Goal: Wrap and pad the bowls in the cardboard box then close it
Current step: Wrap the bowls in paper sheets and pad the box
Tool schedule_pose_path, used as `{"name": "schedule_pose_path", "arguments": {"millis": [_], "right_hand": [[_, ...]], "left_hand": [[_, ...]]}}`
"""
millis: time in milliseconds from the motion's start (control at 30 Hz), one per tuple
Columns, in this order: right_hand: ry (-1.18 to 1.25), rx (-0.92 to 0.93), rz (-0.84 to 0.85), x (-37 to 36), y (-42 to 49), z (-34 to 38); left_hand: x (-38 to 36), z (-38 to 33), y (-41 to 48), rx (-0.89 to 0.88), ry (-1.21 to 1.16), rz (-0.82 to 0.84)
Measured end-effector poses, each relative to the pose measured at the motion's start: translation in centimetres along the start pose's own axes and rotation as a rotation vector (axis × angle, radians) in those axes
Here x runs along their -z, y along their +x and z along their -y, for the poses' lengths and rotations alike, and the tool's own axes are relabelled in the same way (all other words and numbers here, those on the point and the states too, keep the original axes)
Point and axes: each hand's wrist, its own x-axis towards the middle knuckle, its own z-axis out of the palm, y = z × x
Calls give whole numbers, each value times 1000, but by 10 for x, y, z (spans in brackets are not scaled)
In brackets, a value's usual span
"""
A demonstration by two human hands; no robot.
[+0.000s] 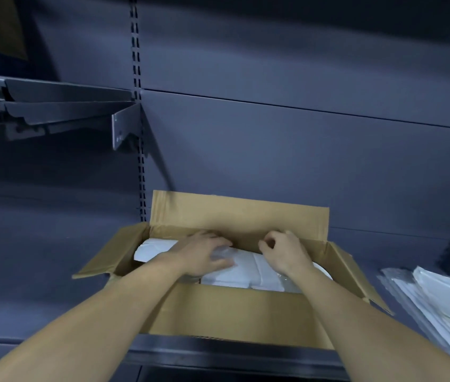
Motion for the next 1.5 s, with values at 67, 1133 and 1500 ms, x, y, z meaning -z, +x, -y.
{"name": "schedule_pose_path", "arguments": {"millis": [67, 1133, 1500], "right_hand": [[-41, 137, 18, 9, -5, -4], [-367, 312, 508, -16, -18, 43], [-333, 358, 331, -7, -20, 35]], "left_hand": [[-2, -3, 2, 12, 63, 9], [2, 10, -18, 171, 121, 61], [6, 6, -23, 111, 142, 82]]}}
